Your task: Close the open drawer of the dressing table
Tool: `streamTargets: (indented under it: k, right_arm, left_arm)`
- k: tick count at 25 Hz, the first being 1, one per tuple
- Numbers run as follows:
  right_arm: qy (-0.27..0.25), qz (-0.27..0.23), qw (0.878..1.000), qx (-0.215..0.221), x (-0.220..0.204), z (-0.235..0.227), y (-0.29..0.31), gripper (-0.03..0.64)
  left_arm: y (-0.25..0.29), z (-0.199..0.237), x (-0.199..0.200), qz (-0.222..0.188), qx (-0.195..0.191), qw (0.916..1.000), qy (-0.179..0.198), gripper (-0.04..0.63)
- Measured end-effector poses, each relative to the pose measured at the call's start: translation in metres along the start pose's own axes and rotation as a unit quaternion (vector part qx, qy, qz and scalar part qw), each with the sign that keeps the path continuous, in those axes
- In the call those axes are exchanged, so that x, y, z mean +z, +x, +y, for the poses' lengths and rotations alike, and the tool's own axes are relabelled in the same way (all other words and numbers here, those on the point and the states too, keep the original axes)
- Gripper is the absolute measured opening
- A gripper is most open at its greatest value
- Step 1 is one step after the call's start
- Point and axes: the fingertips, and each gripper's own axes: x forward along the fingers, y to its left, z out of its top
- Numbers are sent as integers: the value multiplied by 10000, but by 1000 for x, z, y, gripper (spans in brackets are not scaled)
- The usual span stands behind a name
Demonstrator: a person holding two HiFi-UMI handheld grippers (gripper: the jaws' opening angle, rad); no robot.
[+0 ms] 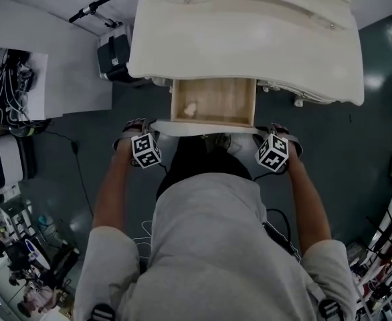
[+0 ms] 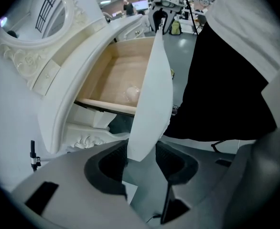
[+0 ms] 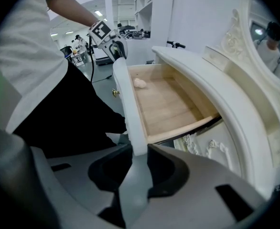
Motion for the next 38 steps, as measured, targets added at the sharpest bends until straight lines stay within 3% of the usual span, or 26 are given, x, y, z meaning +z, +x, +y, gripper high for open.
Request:
streamTargets:
  k: [38]
  right_arm:
    - [265,30,9989,-388,12,-59,7,110]
  left_arm:
    - [13,57,12,-177,55,9997,139,187]
